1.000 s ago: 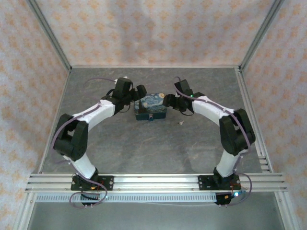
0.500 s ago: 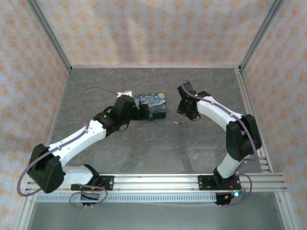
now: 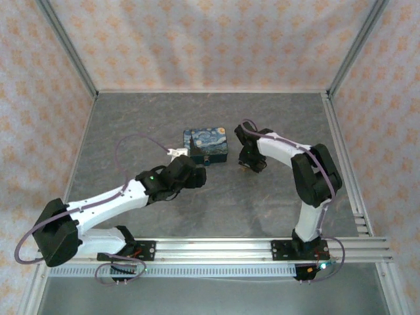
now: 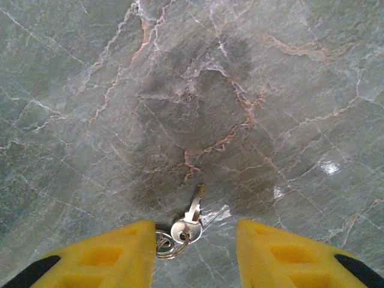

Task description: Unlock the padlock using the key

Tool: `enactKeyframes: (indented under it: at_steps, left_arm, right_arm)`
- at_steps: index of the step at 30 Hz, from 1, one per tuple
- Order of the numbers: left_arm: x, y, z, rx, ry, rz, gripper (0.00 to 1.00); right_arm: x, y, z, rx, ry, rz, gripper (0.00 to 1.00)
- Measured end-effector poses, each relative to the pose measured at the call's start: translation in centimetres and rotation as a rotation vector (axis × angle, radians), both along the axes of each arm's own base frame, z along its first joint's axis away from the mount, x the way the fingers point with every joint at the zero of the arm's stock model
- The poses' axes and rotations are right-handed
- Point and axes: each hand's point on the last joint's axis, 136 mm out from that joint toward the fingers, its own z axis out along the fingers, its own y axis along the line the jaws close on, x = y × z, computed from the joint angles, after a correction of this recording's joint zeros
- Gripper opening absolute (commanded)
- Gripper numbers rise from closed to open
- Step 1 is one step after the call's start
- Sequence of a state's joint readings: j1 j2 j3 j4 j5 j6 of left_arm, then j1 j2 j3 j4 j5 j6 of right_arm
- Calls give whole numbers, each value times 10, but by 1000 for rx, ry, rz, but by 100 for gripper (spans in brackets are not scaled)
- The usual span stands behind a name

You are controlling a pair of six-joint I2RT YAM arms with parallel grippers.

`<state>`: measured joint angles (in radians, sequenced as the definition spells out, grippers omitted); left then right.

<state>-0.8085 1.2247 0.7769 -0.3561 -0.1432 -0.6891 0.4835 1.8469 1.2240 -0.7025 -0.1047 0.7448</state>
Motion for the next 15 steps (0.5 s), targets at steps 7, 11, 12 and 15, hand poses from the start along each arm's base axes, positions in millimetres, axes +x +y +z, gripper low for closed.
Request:
enactKeyframes:
  at_steps: [7, 11, 12, 15]
  left_arm:
    - [-5, -4, -7, 46, -7, -2, 93]
    - [-8, -2, -11, 59, -9, 8, 93]
    - [-9, -1, -14, 62, -6, 12, 92]
    - [-10, 0, -15, 63, -7, 20, 92]
  right_arm:
    - [3, 2, -2, 13, -4, -37, 42]
    - [4, 2, -2, 15, -5, -53, 42]
    - [4, 2, -2, 13, -6, -59, 42]
    - [5, 2, -2, 14, -11, -72, 43]
